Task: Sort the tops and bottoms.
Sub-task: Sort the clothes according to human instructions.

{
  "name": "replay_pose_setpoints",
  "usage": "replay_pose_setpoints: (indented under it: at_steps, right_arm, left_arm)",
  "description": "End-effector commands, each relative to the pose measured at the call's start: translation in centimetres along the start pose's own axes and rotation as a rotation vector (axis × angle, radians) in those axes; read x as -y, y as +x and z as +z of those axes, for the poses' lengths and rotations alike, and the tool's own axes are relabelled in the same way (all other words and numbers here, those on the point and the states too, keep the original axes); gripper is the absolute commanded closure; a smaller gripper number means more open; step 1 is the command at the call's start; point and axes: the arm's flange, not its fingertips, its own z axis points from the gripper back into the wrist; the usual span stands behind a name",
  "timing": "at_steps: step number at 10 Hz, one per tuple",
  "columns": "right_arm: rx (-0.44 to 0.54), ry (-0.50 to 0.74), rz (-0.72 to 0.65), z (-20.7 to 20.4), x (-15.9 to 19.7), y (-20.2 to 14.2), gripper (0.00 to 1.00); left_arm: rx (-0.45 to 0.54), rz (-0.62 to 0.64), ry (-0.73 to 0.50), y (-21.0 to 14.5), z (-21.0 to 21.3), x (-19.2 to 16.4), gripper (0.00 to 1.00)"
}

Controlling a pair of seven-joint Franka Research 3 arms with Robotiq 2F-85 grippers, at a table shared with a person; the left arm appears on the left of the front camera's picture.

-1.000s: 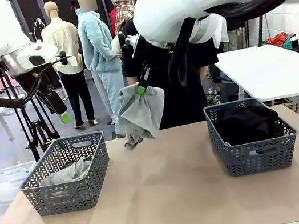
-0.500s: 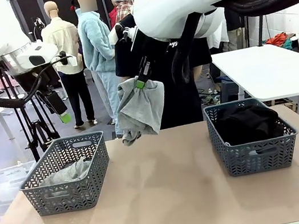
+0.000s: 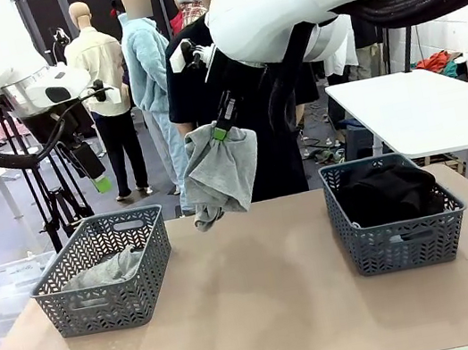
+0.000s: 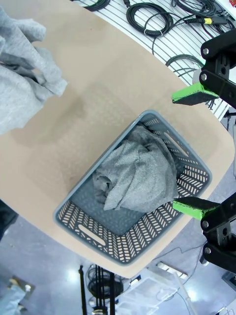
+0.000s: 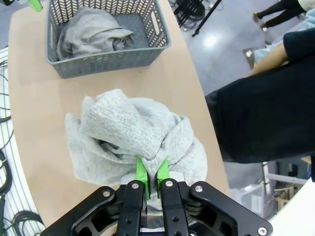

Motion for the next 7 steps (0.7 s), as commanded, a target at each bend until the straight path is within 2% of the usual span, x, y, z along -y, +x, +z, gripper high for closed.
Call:
replay_pose_setpoints:
  at_steps: [1,7]
  right_arm:
    - [0.002,0.000,-0.005,0.24,0.15,0.17,1.00]
    - [0.002,0.000,-0.005,0.24,0.15,0.17,1.00]
  left_arm:
    - [0.006,-0.007,-0.008,-0.25,-0.01,-0.03,0.03]
    - [0.006,-0.007,-0.008,-0.25,-0.01,-0.03,0.03]
